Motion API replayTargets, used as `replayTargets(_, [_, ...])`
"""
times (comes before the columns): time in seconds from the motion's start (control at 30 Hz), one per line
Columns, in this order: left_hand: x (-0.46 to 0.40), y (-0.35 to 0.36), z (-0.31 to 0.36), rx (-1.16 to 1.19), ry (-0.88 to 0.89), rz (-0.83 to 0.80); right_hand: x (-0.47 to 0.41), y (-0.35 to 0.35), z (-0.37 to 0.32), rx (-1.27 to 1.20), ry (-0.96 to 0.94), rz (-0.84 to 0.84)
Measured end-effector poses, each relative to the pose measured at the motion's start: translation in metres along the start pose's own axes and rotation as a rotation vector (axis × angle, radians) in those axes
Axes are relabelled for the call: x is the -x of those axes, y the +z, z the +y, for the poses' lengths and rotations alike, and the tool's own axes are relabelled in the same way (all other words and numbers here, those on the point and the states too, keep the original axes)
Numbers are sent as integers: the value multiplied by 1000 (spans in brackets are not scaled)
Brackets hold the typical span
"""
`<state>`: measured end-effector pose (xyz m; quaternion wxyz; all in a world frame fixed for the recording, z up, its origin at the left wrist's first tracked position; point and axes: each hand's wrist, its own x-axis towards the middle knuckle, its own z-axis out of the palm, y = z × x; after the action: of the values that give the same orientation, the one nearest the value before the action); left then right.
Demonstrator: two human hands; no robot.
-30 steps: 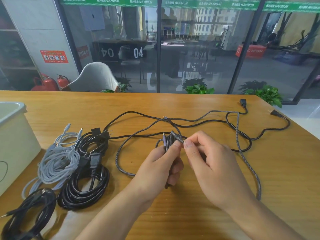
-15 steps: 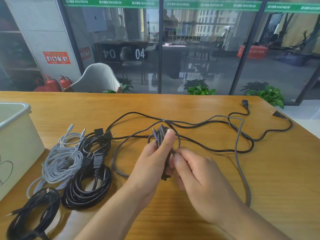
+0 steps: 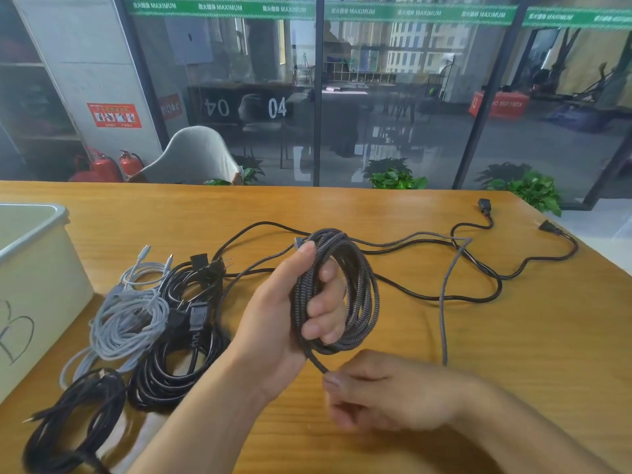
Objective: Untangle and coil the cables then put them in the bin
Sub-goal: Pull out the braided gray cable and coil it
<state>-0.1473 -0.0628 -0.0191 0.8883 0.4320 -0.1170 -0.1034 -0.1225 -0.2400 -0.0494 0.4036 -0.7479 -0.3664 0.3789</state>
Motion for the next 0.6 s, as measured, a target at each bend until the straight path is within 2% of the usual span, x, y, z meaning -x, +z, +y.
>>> replayTargets(0.17, [4, 1, 4, -59, -68, -119, 23, -52, 15, 205, 45, 58])
replayTargets(0.27, [5, 2, 3, -196, -120, -157, 38, -71, 26, 344, 149, 128])
replayTargets(0.37, [4, 4, 2, -357, -154, -133, 54, -88, 34, 384, 296, 380])
replayTargets(0.53, [7, 8, 0, -652, -217, -149, 75, -106, 33, 608, 403, 821])
replayTargets(0.6, [8, 7, 0, -763, -234, -146, 87, -112, 35, 537, 413, 997])
